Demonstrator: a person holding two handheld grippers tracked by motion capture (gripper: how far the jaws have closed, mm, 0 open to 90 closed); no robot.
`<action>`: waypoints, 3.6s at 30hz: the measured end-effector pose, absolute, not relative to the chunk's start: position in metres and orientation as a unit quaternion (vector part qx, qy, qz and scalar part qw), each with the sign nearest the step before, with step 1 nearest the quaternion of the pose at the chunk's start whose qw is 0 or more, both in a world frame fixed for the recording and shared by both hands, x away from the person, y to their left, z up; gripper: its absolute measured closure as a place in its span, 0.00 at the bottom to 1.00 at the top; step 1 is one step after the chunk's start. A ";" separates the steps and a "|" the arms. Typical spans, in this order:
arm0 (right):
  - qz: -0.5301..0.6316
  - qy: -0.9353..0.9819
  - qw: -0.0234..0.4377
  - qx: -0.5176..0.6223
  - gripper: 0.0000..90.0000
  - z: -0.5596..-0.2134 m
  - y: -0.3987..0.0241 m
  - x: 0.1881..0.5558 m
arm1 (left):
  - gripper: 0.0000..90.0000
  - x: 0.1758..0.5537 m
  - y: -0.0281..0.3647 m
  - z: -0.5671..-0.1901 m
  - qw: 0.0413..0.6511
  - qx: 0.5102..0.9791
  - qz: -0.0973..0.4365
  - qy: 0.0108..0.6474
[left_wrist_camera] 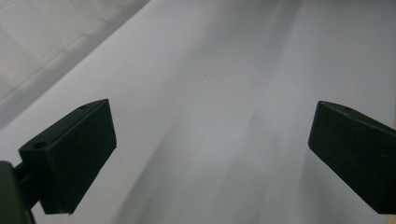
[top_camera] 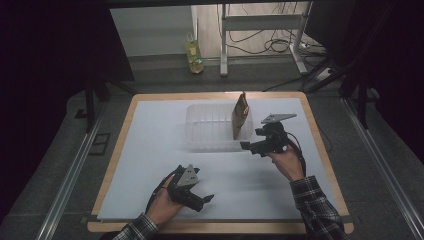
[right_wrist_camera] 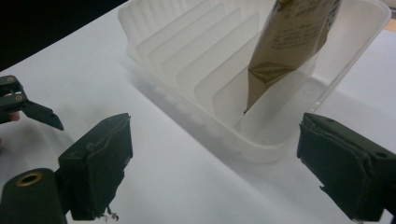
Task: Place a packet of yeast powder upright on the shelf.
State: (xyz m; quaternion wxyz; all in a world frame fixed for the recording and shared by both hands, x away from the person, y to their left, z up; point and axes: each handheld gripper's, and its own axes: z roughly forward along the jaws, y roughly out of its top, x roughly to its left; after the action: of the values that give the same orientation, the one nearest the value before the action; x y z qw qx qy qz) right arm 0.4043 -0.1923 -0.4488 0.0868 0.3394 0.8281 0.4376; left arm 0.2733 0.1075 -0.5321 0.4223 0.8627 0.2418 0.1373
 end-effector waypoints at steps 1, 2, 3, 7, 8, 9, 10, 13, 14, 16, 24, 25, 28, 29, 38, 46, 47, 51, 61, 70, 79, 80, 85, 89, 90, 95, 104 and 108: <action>0.439 0.828 0.089 0.337 0.11 -0.449 -0.192 0.403 | 0.01 0.273 0.108 -0.532 0.422 0.863 0.138 0.241; 0.440 0.829 0.091 0.334 0.10 -0.448 -0.192 0.402 | 0.01 0.273 0.108 -0.532 0.421 0.863 0.139 0.240; 0.440 0.829 0.093 0.331 0.10 -0.448 -0.193 0.401 | 0.01 0.273 0.108 -0.532 0.423 0.863 0.139 0.241; 0.445 0.829 0.100 0.323 0.10 -0.445 -0.194 0.397 | 0.01 0.273 0.108 -0.532 0.423 0.862 0.141 0.240; 0.446 0.829 0.101 0.321 0.09 -0.445 -0.195 0.396 | 0.01 0.274 0.108 -0.532 0.423 0.862 0.141 0.240; 0.448 0.829 0.100 0.320 0.09 -0.445 -0.195 0.395 | 0.01 0.274 0.108 -0.532 0.423 0.862 0.142 0.240; 0.449 0.830 0.101 0.317 0.09 -0.445 -0.196 0.395 | 0.01 0.274 0.108 -0.532 0.423 0.862 0.142 0.240; 0.448 0.831 0.104 0.312 0.08 -0.447 -0.197 0.393 | 0.01 0.274 0.108 -0.532 0.423 0.862 0.142 0.240; 0.448 0.832 0.104 0.311 0.07 -0.447 -0.198 0.392 | 0.01 0.274 0.109 -0.532 0.423 0.862 0.142 0.240; 0.449 0.832 0.100 0.311 0.06 -0.449 -0.199 0.391 | 0.01 0.274 0.109 -0.532 0.423 0.862 0.143 0.241; 0.443 0.838 0.093 0.305 0.02 -0.455 -0.199 0.385 | 0.01 0.275 0.112 -0.531 0.421 0.861 0.152 0.242; 0.443 0.839 0.092 0.302 0.01 -0.455 -0.199 0.384 | 0.01 0.275 0.113 -0.531 0.422 0.861 0.152 0.242; 0.439 0.842 0.099 0.296 0.01 -0.457 -0.200 0.380 | 0.01 0.275 0.114 -0.530 0.427 0.858 0.147 0.245; 0.438 0.843 0.100 0.295 0.01 -0.457 -0.200 0.379 | 0.01 0.275 0.114 -0.530 0.429 0.857 0.146 0.246; 0.427 0.850 0.099 0.293 0.01 -0.462 -0.202 0.372 | 0.01 0.276 0.114 -0.530 0.433 0.855 0.143 0.246; 0.415 0.858 0.105 0.283 0.00 -0.466 -0.199 0.363 | 0.01 0.277 0.116 -0.530 0.432 0.855 0.144 0.248; 0.412 0.859 0.109 0.281 0.00 -0.466 -0.198 0.361 | 0.01 0.277 0.116 -0.529 0.433 0.855 0.144 0.248; 0.406 0.864 0.114 0.274 0.00 -0.468 -0.196 0.356 | 0.01 0.277 0.117 -0.529 0.433 0.854 0.144 0.249; 0.409 0.862 0.118 0.276 0.00 -0.470 -0.203 0.348 | 0.00 0.277 0.118 -0.529 0.428 0.853 0.160 0.251; 0.409 0.861 0.124 0.277 0.00 -0.469 -0.212 0.336 | 0.00 0.277 0.120 -0.528 0.431 0.851 0.161 0.255; 0.412 0.857 0.133 0.281 0.00 -0.473 -0.228 0.325 | 0.00 0.278 0.120 -0.529 0.430 0.851 0.161 0.255; 0.412 0.856 0.133 0.281 0.00 -0.473 -0.230 0.324 | 0.00 0.278 0.120 -0.529 0.430 0.851 0.161 0.255; 0.420 0.850 0.136 0.286 0.00 -0.475 -0.238 0.318 | 0.00 0.278 0.120 -0.529 0.430 0.851 0.162 0.255; 0.419 0.849 0.138 0.291 0.00 -0.477 -0.245 0.315 | 0.00 0.278 0.120 -0.529 0.430 0.851 0.162 0.255; 0.418 0.849 0.138 0.293 0.00 -0.477 -0.246 0.314 | 0.00 0.278 0.120 -0.529 0.430 0.851 0.162 0.255; 0.417 0.846 0.145 0.299 0.00 -0.480 -0.254 0.309 | 0.00 0.278 0.120 -0.529 0.430 0.851 0.162 0.255; 0.408 0.848 0.162 0.298 0.00 -0.483 -0.266 0.301 | 0.00 0.278 0.119 -0.530 0.429 0.851 0.161 0.254; 0.403 0.849 0.165 0.301 0.00 -0.486 -0.270 0.298 | 0.00 0.277 0.119 -0.530 0.429 0.852 0.161 0.254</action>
State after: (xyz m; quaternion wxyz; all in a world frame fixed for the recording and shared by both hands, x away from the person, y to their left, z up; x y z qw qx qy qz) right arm 0.2983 -0.2699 -0.4863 0.1647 0.3008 0.8486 0.4027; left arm 0.2774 0.1191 -0.5299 0.4292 0.8518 0.2538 0.1606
